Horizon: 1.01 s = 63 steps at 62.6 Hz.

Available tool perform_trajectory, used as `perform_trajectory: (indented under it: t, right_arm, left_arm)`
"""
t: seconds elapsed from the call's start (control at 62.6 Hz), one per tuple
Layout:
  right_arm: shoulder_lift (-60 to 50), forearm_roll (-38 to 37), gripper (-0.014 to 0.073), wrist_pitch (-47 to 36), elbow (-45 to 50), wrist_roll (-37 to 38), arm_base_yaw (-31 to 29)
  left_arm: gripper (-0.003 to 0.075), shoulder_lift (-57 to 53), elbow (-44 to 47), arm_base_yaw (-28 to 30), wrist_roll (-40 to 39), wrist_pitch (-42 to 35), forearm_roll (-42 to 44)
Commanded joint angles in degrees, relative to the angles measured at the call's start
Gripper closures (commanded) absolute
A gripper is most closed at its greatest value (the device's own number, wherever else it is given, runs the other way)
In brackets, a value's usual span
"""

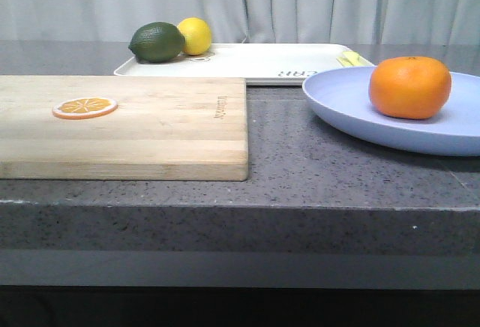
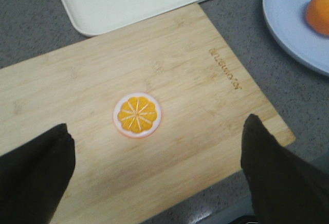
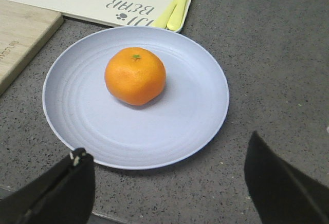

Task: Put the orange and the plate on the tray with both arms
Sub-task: 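Lift the left gripper away from the plate, then move the right gripper to the plate rim nearest the robot and grasp it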

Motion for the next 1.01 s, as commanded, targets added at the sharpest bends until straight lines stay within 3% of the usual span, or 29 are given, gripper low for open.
perform_trajectory:
  t: [0.0, 0.287, 0.575, 0.702, 0.798, 0.99]
  right_arm:
    - [0.7, -0.6, -0.0010, -3.1, -1.5, -0.4, 0.2]
    - [7.0, -0.3, -0.0010, 3.9, -2.9, 2.8, 0.2]
    - [20.8, -1.1, -0.0010, 10.9, -15.4, 3.3, -2.0]
    - [27.2, -1.2, -0.0010, 15.7, -21.0, 2.2, -8.9]
    - [31.1, 2.7, -0.0010, 18.7, -23.4, -2.3, -16.6]
    - [38.5, 24.0, -0.0010, 21.9, -23.3, -16.6, -30.6]
  left_arm:
    - [0.0080, -5.7, 2.2, 0.5, -0.7, -4.0, -0.5]
    - [0.0080, -18.4, 9.3, 0.5, -0.7, -4.3, -3.4]
    - [0.0080, -20.4, 9.4, 0.5, -0.7, -4.7, -3.4]
    - [0.0080, -20.4, 9.4, 0.5, -0.6, -6.0, -3.4]
    - [0.0080, -20.4, 9.4, 0.5, -0.5, -6.6, -3.4]
    - [0.0080, -20.4, 9.4, 0.5, -0.4, -6.7, -3.4]
